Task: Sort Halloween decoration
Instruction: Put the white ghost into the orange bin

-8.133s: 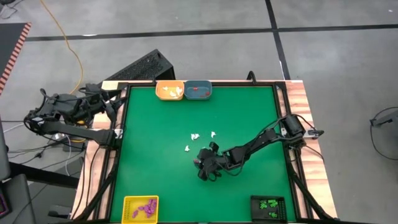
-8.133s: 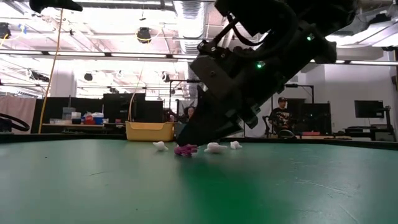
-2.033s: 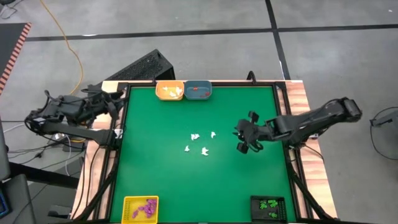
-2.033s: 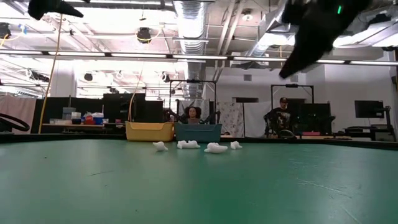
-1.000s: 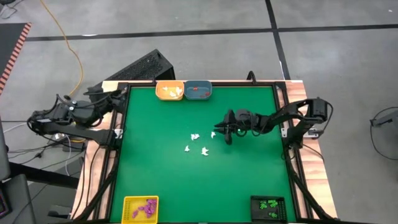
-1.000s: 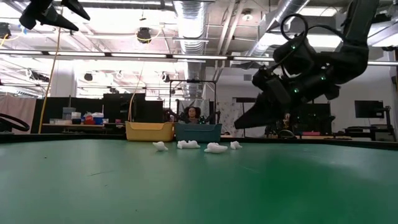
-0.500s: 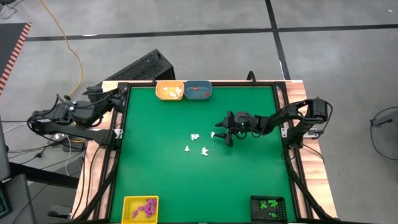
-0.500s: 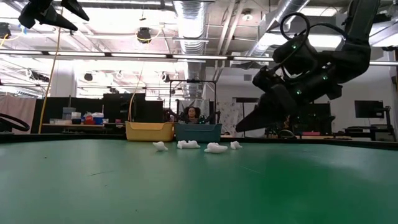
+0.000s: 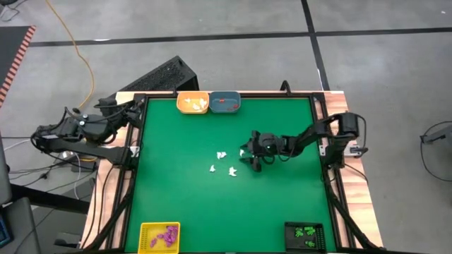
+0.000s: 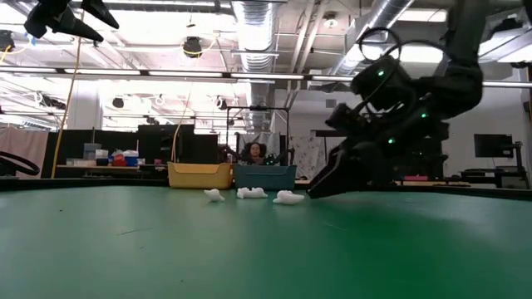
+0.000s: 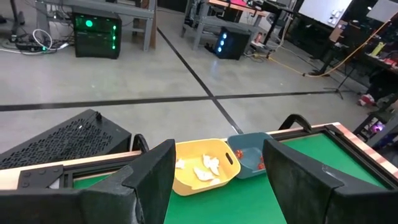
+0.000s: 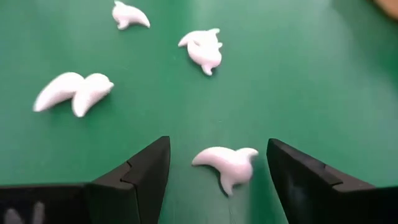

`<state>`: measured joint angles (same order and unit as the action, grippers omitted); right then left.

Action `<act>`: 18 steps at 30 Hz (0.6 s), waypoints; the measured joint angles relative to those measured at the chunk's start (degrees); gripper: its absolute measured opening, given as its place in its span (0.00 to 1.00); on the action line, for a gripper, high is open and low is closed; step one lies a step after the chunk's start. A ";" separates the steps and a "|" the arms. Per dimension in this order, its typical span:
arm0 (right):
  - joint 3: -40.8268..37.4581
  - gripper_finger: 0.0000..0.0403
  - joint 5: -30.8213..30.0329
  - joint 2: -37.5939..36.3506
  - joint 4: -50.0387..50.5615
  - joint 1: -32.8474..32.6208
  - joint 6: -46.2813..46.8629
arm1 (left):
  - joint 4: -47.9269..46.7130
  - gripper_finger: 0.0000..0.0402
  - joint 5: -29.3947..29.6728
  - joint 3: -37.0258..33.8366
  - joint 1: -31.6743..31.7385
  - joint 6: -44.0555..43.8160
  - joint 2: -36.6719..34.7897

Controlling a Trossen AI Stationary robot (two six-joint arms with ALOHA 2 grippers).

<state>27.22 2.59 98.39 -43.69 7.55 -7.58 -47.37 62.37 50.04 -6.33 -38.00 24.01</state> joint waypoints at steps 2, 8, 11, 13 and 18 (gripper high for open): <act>1.74 0.66 0.19 2.74 -0.09 0.00 0.01 | 0.04 0.58 0.00 0.00 0.00 -0.04 0.00; 4.32 0.66 0.33 8.71 -1.39 0.60 0.62 | 0.18 0.58 -0.10 0.00 0.00 -1.04 -0.01; 4.34 0.65 0.31 10.92 -1.24 1.06 2.18 | 0.17 0.58 -0.15 0.00 0.00 -1.72 -0.02; 4.36 0.64 0.27 12.49 -1.41 1.20 3.03 | 0.17 0.58 -0.15 0.00 0.00 -1.72 -0.01; 4.40 0.57 -0.18 15.35 -2.76 1.22 4.63 | 0.13 0.58 -0.12 0.00 0.00 -1.42 -0.02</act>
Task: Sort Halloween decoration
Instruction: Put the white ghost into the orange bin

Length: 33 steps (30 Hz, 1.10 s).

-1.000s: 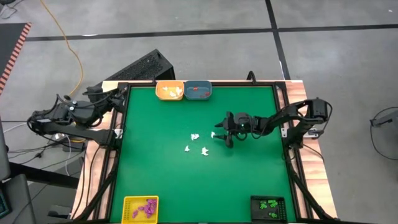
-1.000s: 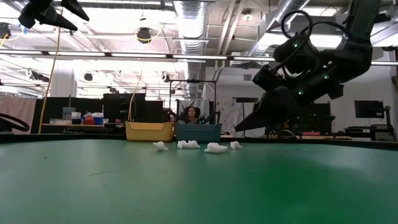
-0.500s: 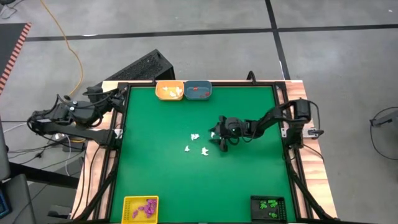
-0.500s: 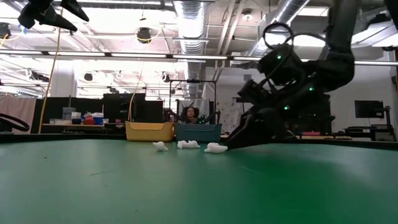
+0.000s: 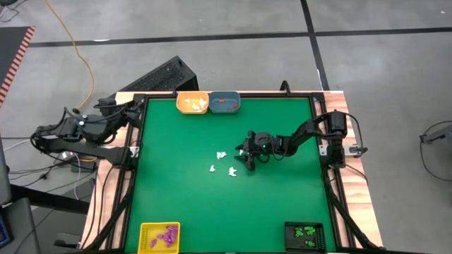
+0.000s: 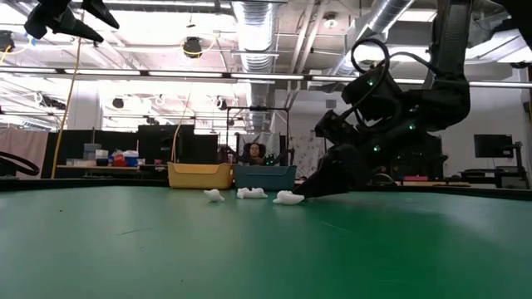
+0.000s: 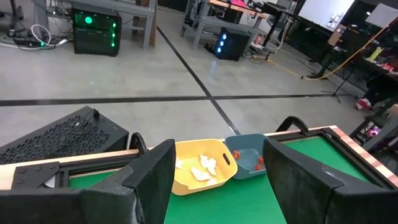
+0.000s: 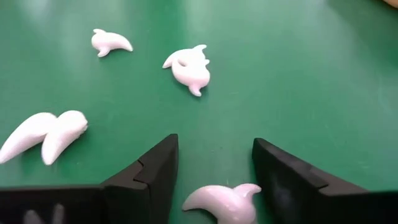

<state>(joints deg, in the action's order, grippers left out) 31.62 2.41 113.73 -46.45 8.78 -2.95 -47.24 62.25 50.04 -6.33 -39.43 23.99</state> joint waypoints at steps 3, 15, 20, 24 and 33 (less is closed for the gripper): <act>-0.02 0.51 -0.29 0.32 -0.35 -0.03 1.08 | 0.00 0.58 0.03 0.00 0.00 0.46 0.00; -0.24 0.23 -1.49 0.33 -2.69 -0.13 2.31 | -0.08 0.58 1.33 0.00 0.00 0.80 0.02; -0.28 0.16 -1.39 0.33 -3.05 -0.09 5.17 | -0.07 0.58 1.45 0.00 0.00 1.27 0.00; -0.39 0.12 -1.12 -0.17 -4.61 -0.11 7.18 | -0.04 0.58 1.45 0.00 0.00 1.27 0.00; -0.54 0.11 -0.95 -9.34 -1.71 0.85 7.32 | -0.04 0.58 1.43 0.00 -0.02 1.27 0.00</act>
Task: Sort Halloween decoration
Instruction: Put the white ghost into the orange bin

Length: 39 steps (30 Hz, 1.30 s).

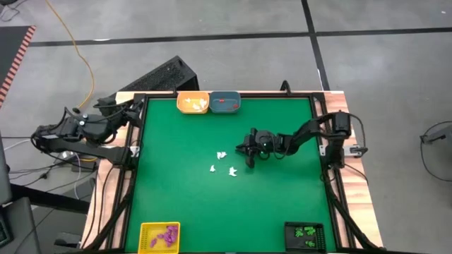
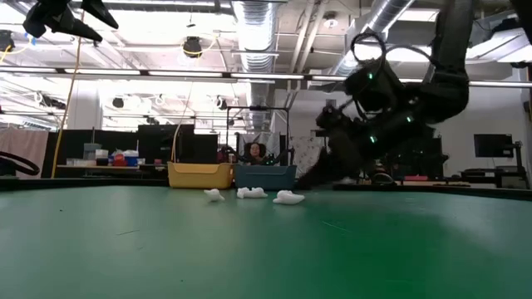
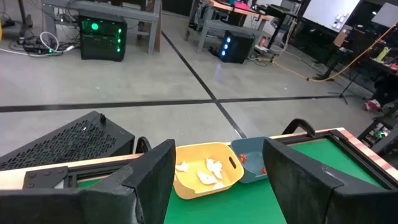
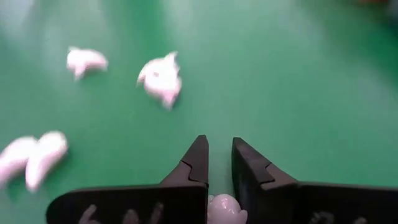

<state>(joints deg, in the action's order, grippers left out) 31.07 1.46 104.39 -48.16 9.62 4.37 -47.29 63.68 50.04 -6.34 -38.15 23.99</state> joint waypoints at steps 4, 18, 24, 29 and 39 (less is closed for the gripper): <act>1.65 0.11 -0.13 -4.67 1.79 1.34 -0.10 | 0.00 0.58 0.07 0.00 0.00 0.00 0.00; 27.00 0.11 -0.14 -1.57 22.31 2.35 -8.99 | 0.02 0.58 -0.01 0.00 0.00 0.19 0.00; 39.02 0.11 0.00 5.15 23.94 3.91 -9.41 | 0.00 0.58 -0.19 0.00 0.01 0.20 -0.03; 50.22 0.11 0.15 12.26 24.46 5.19 -9.39 | 0.00 0.58 -0.18 0.00 0.02 0.36 -0.02; 70.39 0.11 0.19 25.82 31.47 8.37 -9.39 | -0.02 0.58 -0.31 0.00 0.02 0.46 -0.05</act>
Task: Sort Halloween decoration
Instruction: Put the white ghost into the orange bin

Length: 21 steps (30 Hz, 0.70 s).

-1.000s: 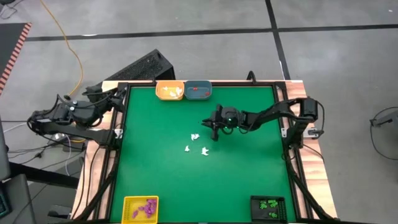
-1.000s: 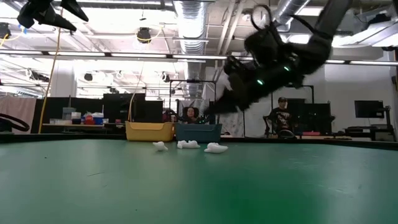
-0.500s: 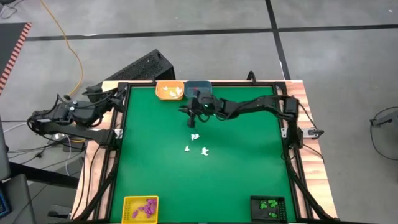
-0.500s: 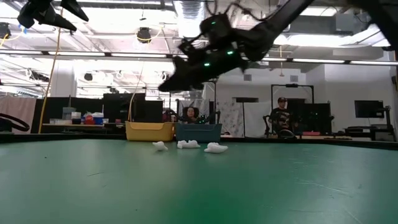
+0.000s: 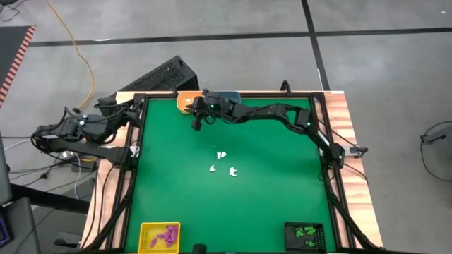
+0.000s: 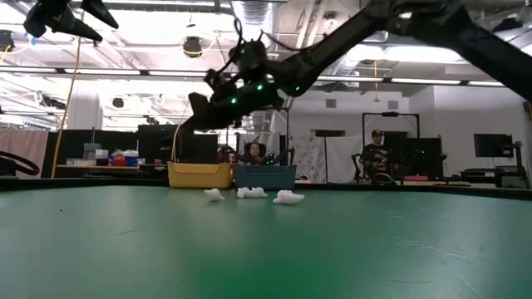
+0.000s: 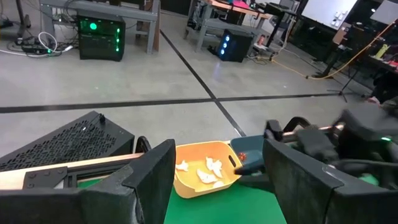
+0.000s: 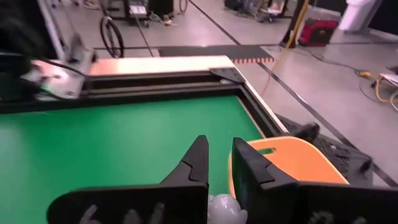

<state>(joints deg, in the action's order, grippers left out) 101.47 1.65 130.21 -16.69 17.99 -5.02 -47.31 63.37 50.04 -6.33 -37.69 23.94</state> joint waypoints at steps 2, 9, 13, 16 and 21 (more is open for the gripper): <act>3.14 0.11 0.00 2.17 1.16 1.10 0.00 | 0.03 0.58 0.00 0.00 0.00 -0.04 0.00; 9.19 0.11 -0.03 6.30 2.97 4.86 1.15 | -0.06 0.58 0.00 0.00 0.00 -0.04 0.00; 9.36 0.11 -0.03 7.19 3.82 6.80 6.62 | -0.23 0.58 0.00 0.00 0.00 -0.04 0.00; 9.40 0.11 0.14 7.05 3.05 7.82 10.96 | -0.50 0.58 0.11 0.00 0.00 -0.04 0.00; 9.42 0.13 1.31 7.00 3.18 8.46 12.57 | -0.86 0.58 0.15 0.00 0.00 -0.04 0.00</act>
<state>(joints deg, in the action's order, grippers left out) 110.89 2.96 137.21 -13.51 26.45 7.55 -48.17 63.53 50.04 -6.33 -37.74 23.94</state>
